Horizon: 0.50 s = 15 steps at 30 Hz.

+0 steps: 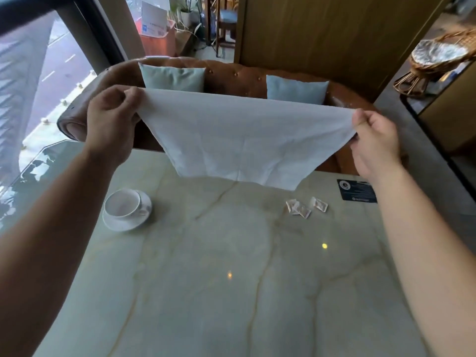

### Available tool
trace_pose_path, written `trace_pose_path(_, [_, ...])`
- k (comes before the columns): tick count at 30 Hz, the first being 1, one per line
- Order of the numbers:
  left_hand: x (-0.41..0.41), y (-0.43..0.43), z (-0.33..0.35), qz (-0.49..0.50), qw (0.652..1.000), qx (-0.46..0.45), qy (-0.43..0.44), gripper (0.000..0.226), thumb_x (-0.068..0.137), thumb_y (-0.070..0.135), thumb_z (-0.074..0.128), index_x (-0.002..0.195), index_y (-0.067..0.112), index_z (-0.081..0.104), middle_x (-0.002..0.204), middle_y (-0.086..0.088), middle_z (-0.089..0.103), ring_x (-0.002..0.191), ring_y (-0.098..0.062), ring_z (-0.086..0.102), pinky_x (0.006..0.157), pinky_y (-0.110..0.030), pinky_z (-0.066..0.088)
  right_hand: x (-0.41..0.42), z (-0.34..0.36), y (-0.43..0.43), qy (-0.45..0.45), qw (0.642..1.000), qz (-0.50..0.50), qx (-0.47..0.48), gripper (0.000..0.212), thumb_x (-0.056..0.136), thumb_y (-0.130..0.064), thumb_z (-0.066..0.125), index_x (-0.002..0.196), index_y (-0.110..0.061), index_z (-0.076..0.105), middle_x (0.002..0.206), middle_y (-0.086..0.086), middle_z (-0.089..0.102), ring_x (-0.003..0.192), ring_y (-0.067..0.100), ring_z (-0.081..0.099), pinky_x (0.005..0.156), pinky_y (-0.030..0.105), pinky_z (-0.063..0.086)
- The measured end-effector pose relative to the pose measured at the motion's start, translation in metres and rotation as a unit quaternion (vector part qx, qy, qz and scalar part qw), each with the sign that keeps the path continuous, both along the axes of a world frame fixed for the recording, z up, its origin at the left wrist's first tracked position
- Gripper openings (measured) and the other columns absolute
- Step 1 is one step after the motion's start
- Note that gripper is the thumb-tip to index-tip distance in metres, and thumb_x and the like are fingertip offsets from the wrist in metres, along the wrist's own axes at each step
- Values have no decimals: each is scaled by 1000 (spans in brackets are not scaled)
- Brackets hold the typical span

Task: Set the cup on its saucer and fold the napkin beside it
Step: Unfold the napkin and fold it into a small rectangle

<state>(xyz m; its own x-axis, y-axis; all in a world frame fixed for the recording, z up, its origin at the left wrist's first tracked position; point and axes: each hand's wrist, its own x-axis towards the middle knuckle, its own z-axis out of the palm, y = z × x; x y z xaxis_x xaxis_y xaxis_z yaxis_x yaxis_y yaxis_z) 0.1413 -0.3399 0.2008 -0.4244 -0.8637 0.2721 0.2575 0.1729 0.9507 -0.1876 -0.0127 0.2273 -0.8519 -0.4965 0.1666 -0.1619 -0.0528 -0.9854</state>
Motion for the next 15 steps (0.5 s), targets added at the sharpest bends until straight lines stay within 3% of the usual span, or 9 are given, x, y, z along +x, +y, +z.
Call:
trace_pose_path(2, [15, 11, -22, 1, 1000, 14, 14, 19, 96, 23, 67, 89, 5, 67, 84, -8, 60, 80, -22, 58, 76, -35, 52, 9, -26, 7, -12, 1000, 14, 19, 15, 97, -27, 57, 88, -20, 67, 90, 2, 74, 88, 17, 69, 80, 30, 56])
trace_pose_path(5, [40, 35, -75, 2, 997, 74, -24, 21, 98, 20, 63, 79, 23, 69, 71, 9, 63, 72, -8, 57, 72, -24, 49, 22, -86, 20, -21, 994, 33, 99, 15, 100, -20, 53, 87, -18, 59, 91, 14, 60, 86, 24, 54, 78, 41, 44])
trace_pose_path(10, [90, 78, -187, 29, 971, 177, -158, 18, 89, 28, 67, 74, 22, 73, 79, -6, 54, 79, -21, 49, 73, -35, 41, 57, -196, 57, -89, 967, 43, 237, 23, 102, -14, 48, 81, -18, 57, 96, 9, 59, 89, 22, 52, 81, 43, 43])
trace_pose_path(12, [108, 99, -220, 35, 957, 212, -193, 19, 88, 29, 67, 71, 23, 73, 76, -5, 51, 74, -18, 45, 69, -34, 37, 75, -232, 75, -111, 954, 31, 277, 23, 101, -14, 48, 80, -19, 57, 91, 9, 59, 86, 21, 51, 79, 41, 42])
trace_pose_path(15, [133, 129, -260, 44, 933, 252, -252, 24, 95, 19, 64, 74, 22, 75, 70, 2, 61, 72, -17, 50, 67, -31, 41, 107, -276, 101, -139, 938, 8, 316, 25, 100, -11, 49, 76, -17, 56, 83, 9, 57, 80, 20, 49, 74, 37, 40])
